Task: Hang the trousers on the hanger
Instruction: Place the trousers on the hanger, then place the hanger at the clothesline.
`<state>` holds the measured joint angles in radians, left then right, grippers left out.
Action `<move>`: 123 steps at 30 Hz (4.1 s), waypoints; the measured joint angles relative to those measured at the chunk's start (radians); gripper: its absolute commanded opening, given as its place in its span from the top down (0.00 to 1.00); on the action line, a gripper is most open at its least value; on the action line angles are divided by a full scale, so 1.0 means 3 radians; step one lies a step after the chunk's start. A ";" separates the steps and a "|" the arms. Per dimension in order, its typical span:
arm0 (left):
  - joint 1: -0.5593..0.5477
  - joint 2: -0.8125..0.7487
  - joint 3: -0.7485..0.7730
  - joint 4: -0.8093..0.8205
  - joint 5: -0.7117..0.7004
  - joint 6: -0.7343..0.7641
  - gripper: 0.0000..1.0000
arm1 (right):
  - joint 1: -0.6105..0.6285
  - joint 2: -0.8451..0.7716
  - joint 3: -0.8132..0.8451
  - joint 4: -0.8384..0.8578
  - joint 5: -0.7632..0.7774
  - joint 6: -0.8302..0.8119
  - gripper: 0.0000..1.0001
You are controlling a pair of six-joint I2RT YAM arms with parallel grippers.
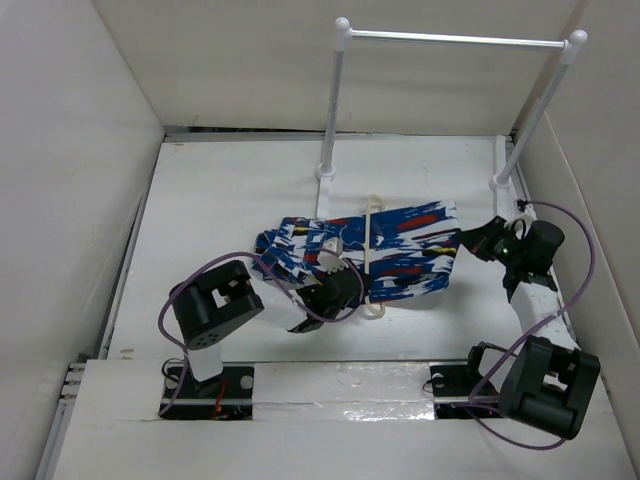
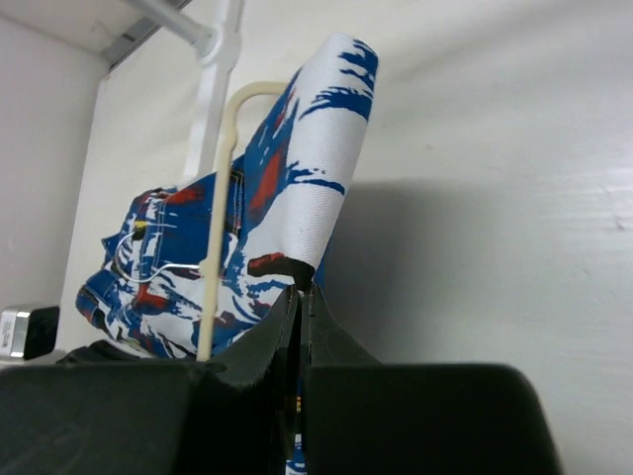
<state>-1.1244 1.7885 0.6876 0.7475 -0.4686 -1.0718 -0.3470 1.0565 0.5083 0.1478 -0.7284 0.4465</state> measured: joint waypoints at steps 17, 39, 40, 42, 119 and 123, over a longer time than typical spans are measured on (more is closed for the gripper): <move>0.0071 -0.0542 -0.0305 -0.0601 -0.0267 0.0097 1.00 | -0.0389 -0.0081 -0.0118 0.0010 -0.0191 0.0008 1.00; -0.0525 -0.1231 0.0046 -0.1631 -0.1124 0.0706 1.00 | 0.0498 -0.0498 0.0106 -0.0024 0.0497 -0.0261 0.72; -0.0529 -0.1319 0.0022 -0.1606 -0.1141 0.0731 1.00 | 0.0693 -0.0596 0.0168 -0.0034 0.0558 -0.0280 0.89; -0.0530 -0.1456 -0.0036 -0.1530 -0.1158 0.0782 1.00 | 0.1156 -0.0782 0.0229 0.0008 0.0708 -0.0253 1.00; -0.1157 -0.2721 -0.0042 -0.0056 -0.1443 0.2382 0.44 | 0.1357 0.0431 0.1236 0.1125 0.0731 0.1890 1.00; -0.1155 -0.2716 -0.0340 -0.0245 -0.1428 0.2035 0.44 | 0.1230 0.0814 0.1661 0.1176 0.0535 0.1953 1.00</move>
<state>-1.4708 0.9737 0.5858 0.6739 -0.8970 -0.4614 0.0219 1.3006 1.0065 0.5007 -0.5678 1.0325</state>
